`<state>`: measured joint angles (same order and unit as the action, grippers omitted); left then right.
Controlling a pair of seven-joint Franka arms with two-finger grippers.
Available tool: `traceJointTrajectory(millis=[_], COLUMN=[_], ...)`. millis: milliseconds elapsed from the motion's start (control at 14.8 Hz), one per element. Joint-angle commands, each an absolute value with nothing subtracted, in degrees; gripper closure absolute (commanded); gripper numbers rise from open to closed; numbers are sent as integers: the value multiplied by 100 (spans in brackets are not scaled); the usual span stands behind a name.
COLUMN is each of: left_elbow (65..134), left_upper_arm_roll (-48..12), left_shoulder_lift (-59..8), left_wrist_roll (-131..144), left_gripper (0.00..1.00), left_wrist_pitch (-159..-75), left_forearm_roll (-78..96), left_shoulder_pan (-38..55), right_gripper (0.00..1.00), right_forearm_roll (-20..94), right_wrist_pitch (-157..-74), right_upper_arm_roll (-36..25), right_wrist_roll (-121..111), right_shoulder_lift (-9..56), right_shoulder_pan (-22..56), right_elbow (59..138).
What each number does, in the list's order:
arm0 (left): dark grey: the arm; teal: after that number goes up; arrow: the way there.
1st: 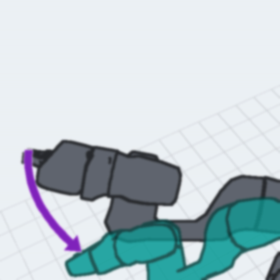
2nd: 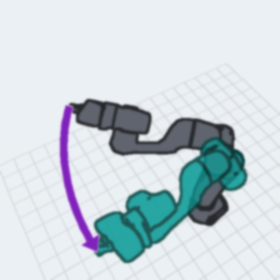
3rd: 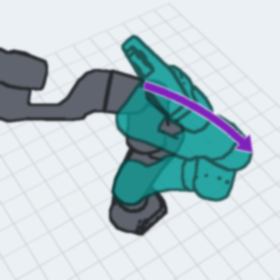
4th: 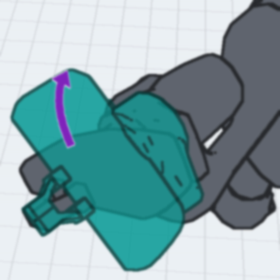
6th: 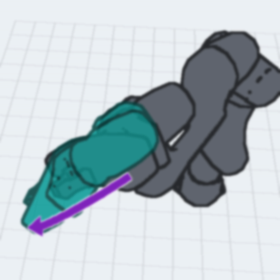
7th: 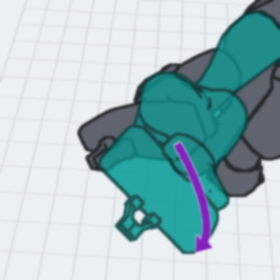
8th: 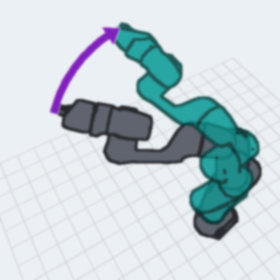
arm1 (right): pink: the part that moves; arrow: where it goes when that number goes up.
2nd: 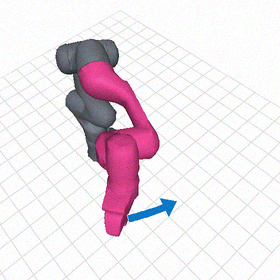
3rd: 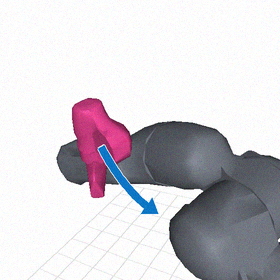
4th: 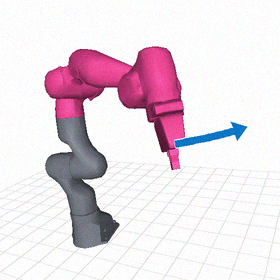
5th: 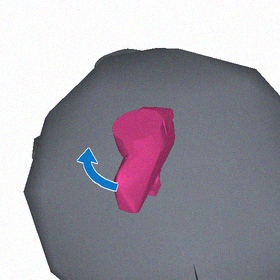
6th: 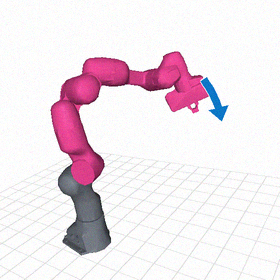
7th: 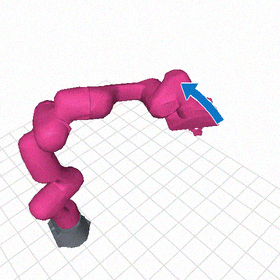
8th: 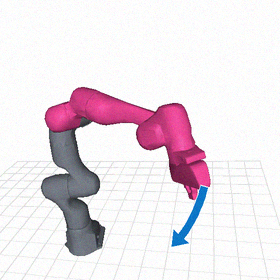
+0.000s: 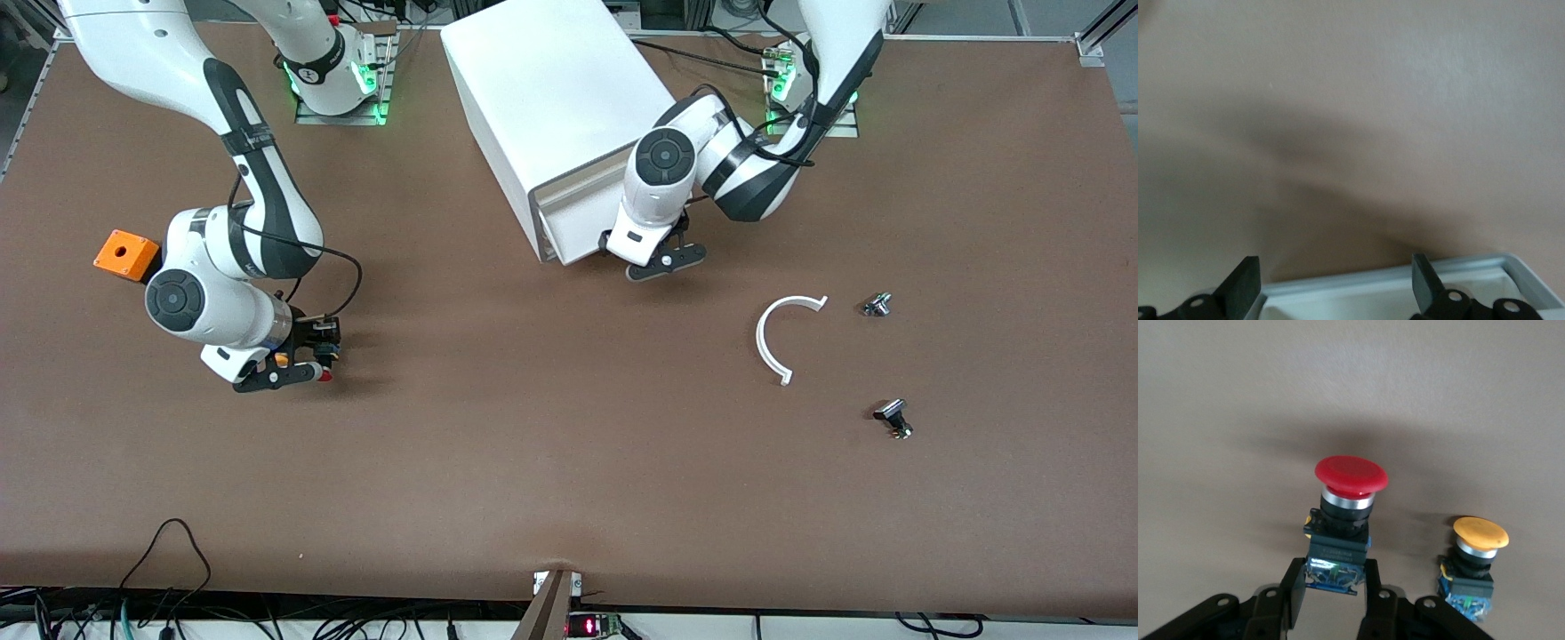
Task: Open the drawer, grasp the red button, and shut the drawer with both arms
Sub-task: 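Lower the red button beside the yellow button and open the right gripper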
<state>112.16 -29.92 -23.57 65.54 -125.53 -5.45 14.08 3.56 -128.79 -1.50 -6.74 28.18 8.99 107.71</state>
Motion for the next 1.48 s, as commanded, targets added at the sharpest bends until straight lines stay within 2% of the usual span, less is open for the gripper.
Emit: traceJointTrajectory(millis=[0, 202, 269, 472, 539, 606, 1145, 1280, 1415], left_elbow=[11347, 11364, 11364, 11364, 11364, 11356, 11320, 11189, 10769], left_upper_arm_roll=[-3164, -3252, -3287, -3349, -3401, -3419, -3516, -3507, -3437], left_shoulder_lift=[-2188, -2206, -2215, -2258, -2294, -2311, -2382, -2356, -2329], left_wrist_roll=[6592, 6592, 6592, 6592, 6592, 6592, 6557, 6530, 6451], left_gripper=[0, 0, 0, 0, 0, 0, 0, 0, 0], left_wrist_pitch=[-12393, -12358, -12349, -12340, -12322, -12322, -12235, -12121, -11736], left_forearm_roll=[-317, -98, 69, 176, 237, 272, 272, 264, 133], left_shoulder_pan=[1415, 1424, 1424, 1441, 1433, 1433, 1433, 1354, 1170], right_gripper=[100, 98, 85, 24, 10, 1, 1, 1, 1], right_forearm_roll=[387, 395, 404, 404, 404, 404, 316, 115, -8], right_wrist_pitch=[-13332, -13421, -13430, -13421, -13403, -13369, -12658, -12263, -11710], right_upper_arm_roll=[-149, -149, -149, -149, -149, -149, -272, -299, -281], right_wrist_roll=[-1002, -1037, -1037, -1037, -1028, -1028, -941, -932, -932], right_shoulder_lift=[2601, 2742, 2768, 2839, 2830, 2813, 1900, 1619, 1468], right_shoulder_pan=[809, 800, 782, 721, 712, 712, 738, 738, 782], right_elbow=[11293, 11312, 11303, 11259, 11224, 11189, 10741, 10530, 10075])
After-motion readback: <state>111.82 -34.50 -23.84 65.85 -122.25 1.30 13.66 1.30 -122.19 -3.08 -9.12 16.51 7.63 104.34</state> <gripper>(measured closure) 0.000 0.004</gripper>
